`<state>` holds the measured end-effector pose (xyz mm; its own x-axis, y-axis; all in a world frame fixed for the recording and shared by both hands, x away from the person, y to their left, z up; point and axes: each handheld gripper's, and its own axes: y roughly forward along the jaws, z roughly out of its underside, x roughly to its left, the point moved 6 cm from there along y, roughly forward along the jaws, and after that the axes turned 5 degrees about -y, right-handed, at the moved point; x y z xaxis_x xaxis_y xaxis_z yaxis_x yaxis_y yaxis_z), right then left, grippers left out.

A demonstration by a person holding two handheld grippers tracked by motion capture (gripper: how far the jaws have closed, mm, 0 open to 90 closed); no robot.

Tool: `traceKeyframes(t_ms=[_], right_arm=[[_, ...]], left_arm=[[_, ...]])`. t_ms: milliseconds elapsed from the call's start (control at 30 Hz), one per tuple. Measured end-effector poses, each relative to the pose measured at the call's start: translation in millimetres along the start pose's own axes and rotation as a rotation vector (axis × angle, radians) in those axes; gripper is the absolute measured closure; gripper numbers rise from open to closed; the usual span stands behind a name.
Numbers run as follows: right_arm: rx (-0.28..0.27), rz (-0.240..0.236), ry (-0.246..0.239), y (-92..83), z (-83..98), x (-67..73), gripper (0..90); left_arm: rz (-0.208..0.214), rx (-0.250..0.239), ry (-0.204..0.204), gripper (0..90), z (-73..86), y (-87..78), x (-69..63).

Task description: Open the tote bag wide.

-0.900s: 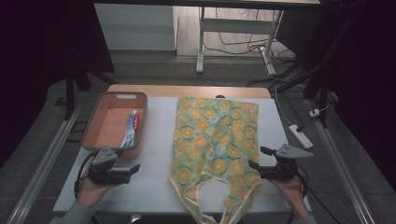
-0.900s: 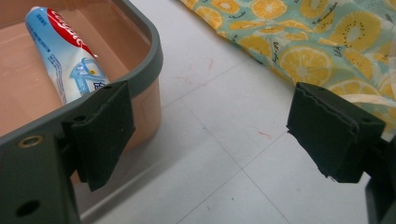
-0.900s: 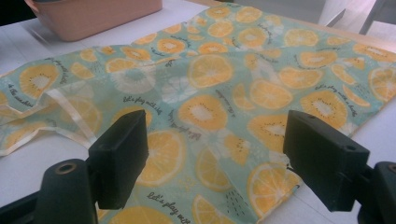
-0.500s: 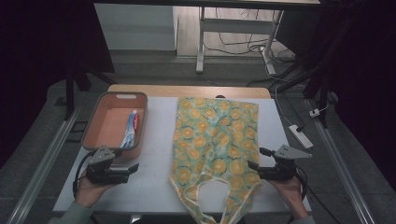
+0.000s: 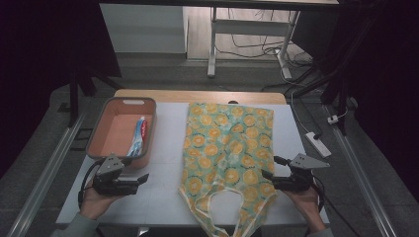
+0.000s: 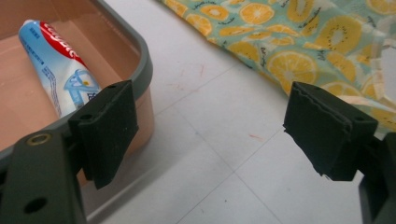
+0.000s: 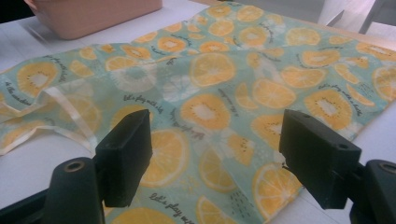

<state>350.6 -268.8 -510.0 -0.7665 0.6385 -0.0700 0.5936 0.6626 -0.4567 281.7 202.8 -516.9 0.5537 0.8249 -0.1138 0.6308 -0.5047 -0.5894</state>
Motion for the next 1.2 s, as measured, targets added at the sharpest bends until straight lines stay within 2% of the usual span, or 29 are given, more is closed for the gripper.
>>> traceKeyframes(t_ms=[333,600,800,1067,1200], right_arm=[[-0.009,0.000,-0.016,-1.5,-3.6,4.0,25.6],[-0.009,-0.008,-0.014,-0.3,-2.8,4.5,25.7],[-0.006,-0.021,-0.017,3.1,-2.8,7.7,25.8],[0.007,-0.027,-0.022,6.8,-1.6,10.2,25.8],[0.010,-0.029,-0.023,7.8,-1.1,11.4,25.8]], left_arm=[[0.030,-0.010,0.047,18.0,-12.8,-1.3,-14.7],[0.074,-0.006,0.089,18.4,-33.8,5.8,-31.9],[0.129,0.015,0.151,18.7,-49.6,20.7,-54.2],[0.217,0.061,0.221,19.1,-57.2,43.6,-85.0],[0.270,0.082,0.253,19.7,-60.4,53.8,-104.7]])
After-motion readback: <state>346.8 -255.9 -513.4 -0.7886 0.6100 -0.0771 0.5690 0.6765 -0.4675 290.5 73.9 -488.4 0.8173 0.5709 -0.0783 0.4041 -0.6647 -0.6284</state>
